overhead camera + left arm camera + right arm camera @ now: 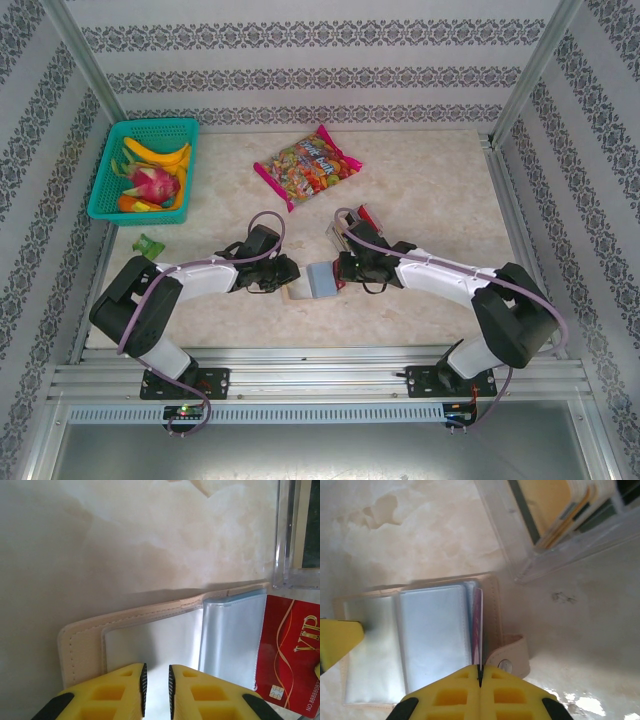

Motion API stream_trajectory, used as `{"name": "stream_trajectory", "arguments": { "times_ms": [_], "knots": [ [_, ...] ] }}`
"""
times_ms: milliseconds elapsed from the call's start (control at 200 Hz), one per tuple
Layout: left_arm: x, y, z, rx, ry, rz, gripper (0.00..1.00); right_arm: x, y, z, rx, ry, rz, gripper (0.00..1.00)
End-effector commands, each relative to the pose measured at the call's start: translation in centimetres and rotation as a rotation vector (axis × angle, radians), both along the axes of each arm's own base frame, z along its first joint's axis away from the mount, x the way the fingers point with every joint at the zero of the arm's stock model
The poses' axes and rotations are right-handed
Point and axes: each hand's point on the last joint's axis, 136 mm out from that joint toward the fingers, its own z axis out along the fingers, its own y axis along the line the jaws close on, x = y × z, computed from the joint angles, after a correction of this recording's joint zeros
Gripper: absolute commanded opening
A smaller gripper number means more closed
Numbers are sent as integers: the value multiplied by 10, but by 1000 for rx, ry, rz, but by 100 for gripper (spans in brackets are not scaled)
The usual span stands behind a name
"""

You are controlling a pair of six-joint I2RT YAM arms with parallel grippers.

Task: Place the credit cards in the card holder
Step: Flip over the card slot in the card holder.

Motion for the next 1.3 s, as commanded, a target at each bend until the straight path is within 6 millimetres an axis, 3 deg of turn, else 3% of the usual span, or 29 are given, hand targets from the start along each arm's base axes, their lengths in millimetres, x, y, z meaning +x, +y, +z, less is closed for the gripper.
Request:
{"name": "stream_trajectory", "arguments": {
  "times_ms": [0,240,405,675,839,1109,1219,1294],
  "knots": [
    [1,3,-5,36,9,-8,22,-5,14,-1,42,3,46,2],
    [2,4,-7,41,5,-7,22,-5,40,17,184,0,91,3],
    [5,7,5,46,-33,9,22,-6,60,19,241,9,121,3],
    [5,30,32,99,-118,78,28,-8,77,13,239,26,141,3],
    [-2,50,30,174,-94,143,27,-5,82,24,280,12,144,4],
    [-19,82,41,286,-109,181,56,-4,86,24,286,29,137,4],
    [-25,77,34,261,-85,152,59,-4,89,29,304,27,140,4],
    [-27,74,27,254,-63,144,52,-5,92,31,320,27,143,4]
  ]
}}
